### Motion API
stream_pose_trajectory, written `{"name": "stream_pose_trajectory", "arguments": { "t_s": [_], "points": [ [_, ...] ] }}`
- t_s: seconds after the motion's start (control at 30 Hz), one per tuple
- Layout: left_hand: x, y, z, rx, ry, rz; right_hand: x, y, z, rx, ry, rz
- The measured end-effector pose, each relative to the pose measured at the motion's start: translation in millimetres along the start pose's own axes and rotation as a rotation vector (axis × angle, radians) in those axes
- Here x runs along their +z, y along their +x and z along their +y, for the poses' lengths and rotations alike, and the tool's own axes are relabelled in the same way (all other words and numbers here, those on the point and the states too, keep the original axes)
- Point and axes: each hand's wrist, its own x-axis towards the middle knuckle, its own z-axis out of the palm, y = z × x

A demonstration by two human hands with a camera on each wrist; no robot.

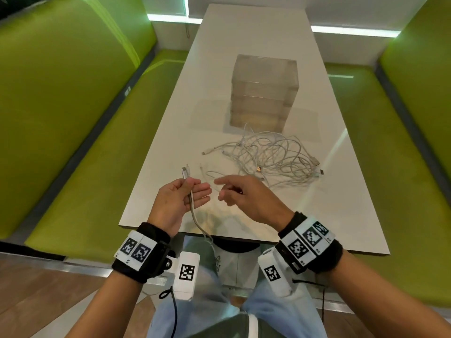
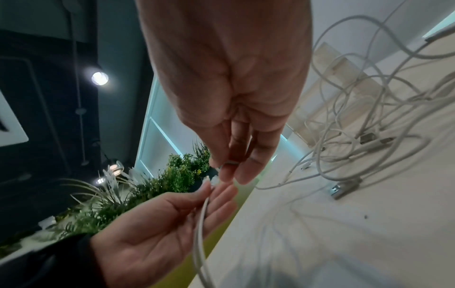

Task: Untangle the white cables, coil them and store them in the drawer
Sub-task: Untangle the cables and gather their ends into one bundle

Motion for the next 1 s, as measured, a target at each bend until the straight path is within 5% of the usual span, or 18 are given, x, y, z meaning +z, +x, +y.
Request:
{"name": "stream_pose_trajectory", "arguments": {
  "t_s": [0.2, 0.43, 0.57, 0.8, 1.0],
  "points": [
    [21, -2, 3, -0.003, -0.049, -0.113, 11, -14, 8, -0.029, -0.013, -0.079],
    [18, -4, 8, -0.007, -0.116, -0.199, 10, -17, 12, -0.067, -0.008, 0.001],
    [23, -7, 11, -0.049, -0.307, -0.226, 9, -16, 13, -0.040, -0.099, -0.111],
    [19, -9, 25, 0.032, -0.468, -0.186, -10, 14, 19, -0.088, -0.389, -0.283],
    [10, -15, 37, 0.102, -0.415, -0.115, -27, 39, 7, -0.053, -0.283, -0.273]
  ]
}}
